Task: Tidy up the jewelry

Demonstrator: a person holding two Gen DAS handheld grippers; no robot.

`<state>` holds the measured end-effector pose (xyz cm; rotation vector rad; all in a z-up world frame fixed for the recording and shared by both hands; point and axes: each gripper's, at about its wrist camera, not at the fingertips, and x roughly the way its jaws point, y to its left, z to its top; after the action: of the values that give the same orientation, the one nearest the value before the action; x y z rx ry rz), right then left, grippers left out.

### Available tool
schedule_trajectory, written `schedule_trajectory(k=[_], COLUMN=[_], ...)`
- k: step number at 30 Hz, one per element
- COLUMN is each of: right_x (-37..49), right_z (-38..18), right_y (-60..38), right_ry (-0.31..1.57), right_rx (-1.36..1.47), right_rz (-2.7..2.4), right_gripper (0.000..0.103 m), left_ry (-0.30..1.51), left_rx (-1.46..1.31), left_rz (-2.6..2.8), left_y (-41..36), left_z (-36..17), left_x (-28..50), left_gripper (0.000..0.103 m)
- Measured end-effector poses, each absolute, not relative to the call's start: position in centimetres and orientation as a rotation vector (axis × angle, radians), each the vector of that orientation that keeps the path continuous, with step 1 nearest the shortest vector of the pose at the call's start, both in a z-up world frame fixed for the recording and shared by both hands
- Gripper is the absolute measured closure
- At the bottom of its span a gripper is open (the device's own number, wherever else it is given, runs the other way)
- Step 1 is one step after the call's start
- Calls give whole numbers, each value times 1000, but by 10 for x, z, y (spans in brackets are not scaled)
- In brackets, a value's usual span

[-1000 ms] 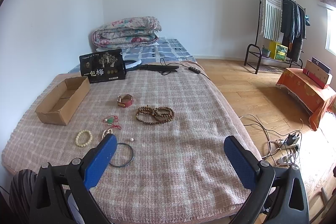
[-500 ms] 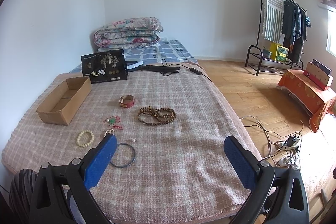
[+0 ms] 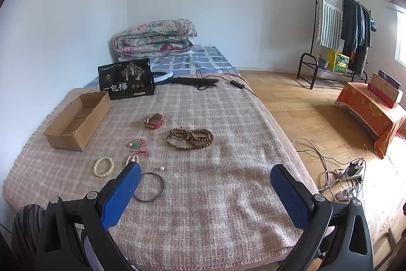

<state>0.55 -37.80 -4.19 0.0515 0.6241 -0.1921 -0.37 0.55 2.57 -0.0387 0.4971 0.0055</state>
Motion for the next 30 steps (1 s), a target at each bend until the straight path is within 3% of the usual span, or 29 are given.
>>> schedule_trajectory(k=[30], right_x=[13], right_z=[-54], right_y=[-383], right_ry=[652], right_rx=[52], right_rz=[-201], right_gripper=[0], left_ry=[527], left_rx=[-29], left_rz=[-22], left_y=[-4], left_z=[11], left_x=[7], left_gripper=[0])
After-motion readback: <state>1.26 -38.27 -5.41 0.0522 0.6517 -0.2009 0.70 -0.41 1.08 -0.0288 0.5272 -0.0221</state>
